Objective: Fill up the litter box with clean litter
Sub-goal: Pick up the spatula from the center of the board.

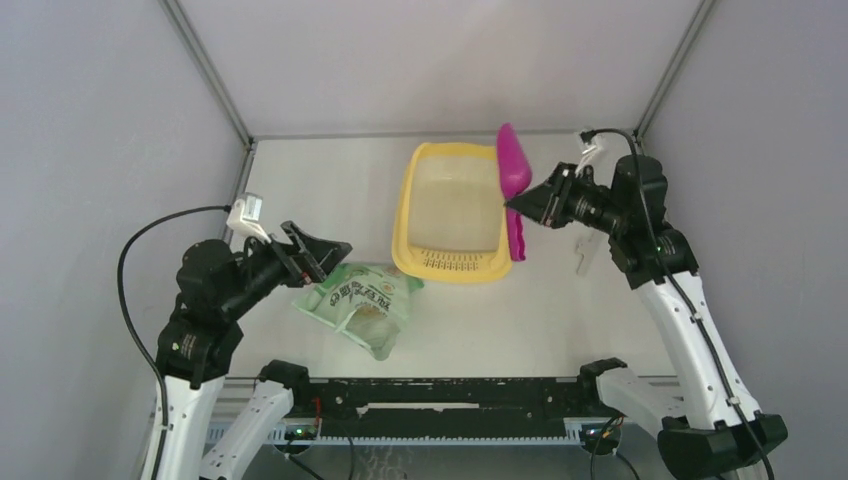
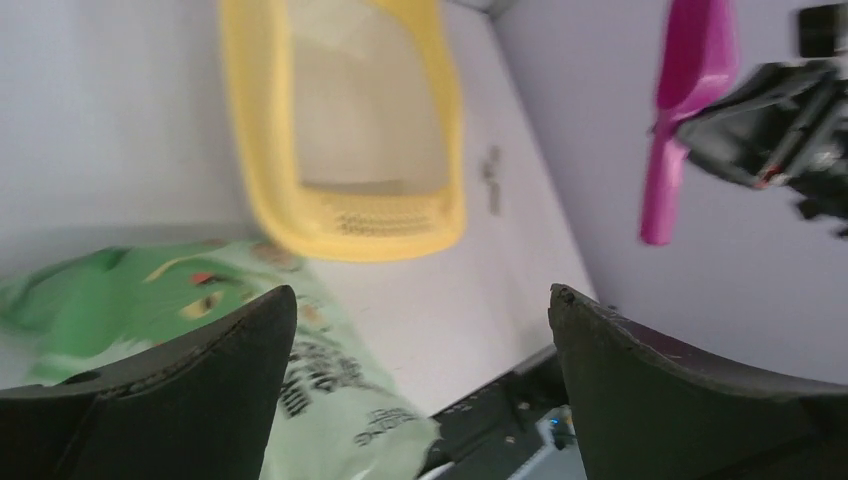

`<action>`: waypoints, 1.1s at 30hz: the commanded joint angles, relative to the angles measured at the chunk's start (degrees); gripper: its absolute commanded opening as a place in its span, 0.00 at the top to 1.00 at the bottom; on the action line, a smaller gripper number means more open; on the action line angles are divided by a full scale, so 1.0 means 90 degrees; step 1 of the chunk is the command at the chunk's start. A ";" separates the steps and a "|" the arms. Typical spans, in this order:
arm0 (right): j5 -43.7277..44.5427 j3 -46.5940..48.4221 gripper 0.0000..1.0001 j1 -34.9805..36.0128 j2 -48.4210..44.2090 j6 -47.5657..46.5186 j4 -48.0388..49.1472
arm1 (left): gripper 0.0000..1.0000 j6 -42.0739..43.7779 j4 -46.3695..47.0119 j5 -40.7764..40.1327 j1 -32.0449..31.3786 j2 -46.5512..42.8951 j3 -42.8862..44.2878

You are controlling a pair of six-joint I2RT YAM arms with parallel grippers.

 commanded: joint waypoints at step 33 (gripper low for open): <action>-0.5048 -0.0349 0.91 0.3845 0.1034 0.2422 0.3580 | 0.15 -0.0333 0.3490 0.2590 -0.0034 -0.1448 -0.1427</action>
